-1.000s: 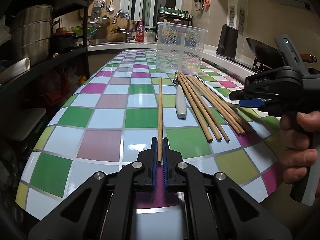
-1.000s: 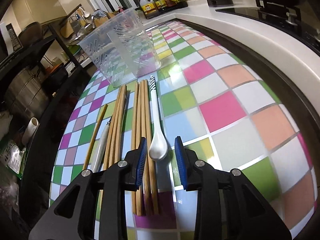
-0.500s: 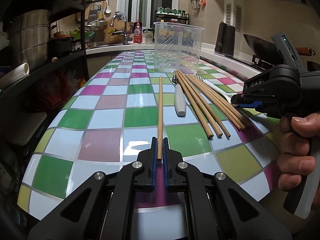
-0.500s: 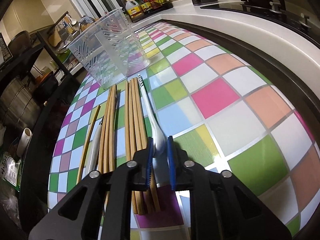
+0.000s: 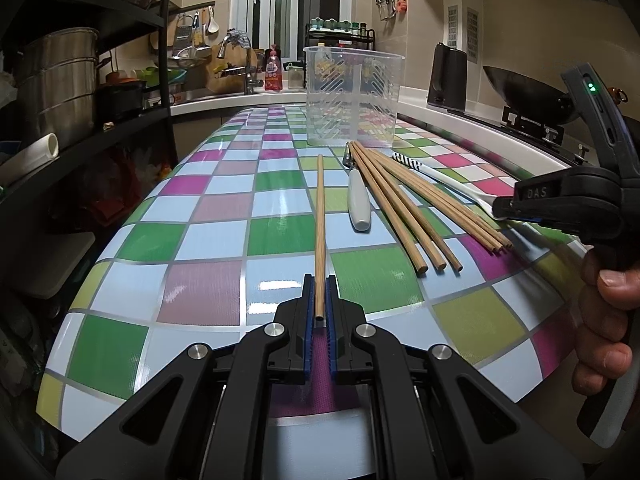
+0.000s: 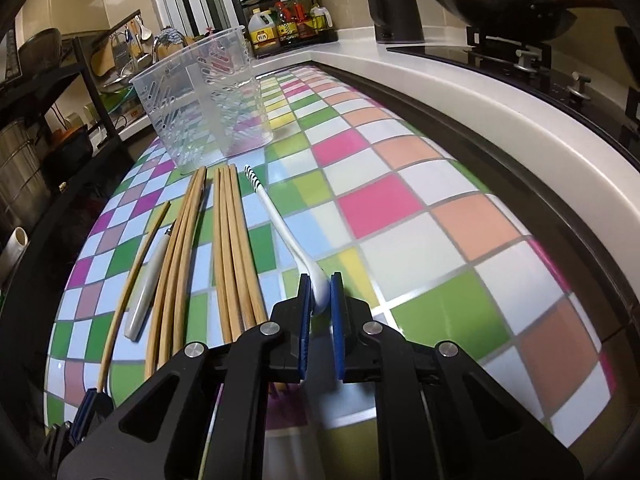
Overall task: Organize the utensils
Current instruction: 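Grasp the white spoon with the right tool while the left tool holds the chopstick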
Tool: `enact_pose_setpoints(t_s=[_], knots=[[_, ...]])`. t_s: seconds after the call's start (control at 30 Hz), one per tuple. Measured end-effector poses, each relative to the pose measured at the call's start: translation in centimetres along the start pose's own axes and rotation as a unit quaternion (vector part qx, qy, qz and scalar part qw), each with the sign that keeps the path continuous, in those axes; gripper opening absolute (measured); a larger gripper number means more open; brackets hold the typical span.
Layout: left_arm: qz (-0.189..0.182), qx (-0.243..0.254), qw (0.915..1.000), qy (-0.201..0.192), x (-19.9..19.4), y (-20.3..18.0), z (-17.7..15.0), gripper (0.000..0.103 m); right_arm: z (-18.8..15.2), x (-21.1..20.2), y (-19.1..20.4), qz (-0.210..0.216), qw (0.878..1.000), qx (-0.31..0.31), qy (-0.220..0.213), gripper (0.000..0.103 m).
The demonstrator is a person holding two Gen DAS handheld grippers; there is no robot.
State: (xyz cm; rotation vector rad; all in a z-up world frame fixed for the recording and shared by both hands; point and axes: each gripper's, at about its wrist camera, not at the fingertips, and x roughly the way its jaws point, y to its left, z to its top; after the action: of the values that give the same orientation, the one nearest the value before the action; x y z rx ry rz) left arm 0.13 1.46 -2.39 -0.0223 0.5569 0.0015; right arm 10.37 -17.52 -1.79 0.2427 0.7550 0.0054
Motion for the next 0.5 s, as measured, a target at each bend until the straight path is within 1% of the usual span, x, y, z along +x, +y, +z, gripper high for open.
enact_pose_setpoints(t_s=[0.07,0.13,0.5], knots=[[0.001,0.000,1.0000,-0.002,0.0,-0.1,-0.1,0.006,-0.1,-0.2,-0.3,0.001,1.000,0.000,-0.002,0.010],[0.003,0.002,1.0000,-0.005,0.0,-0.2,-0.1,0.006,0.0,-0.1,-0.7,0.009,1.000,-0.001,-0.003,0.013],[0.008,0.006,0.9999,-0.010,0.0,-0.4,-0.2,0.006,0.4,0.3,-1.2,0.029,1.000,0.002,-0.002,0.013]])
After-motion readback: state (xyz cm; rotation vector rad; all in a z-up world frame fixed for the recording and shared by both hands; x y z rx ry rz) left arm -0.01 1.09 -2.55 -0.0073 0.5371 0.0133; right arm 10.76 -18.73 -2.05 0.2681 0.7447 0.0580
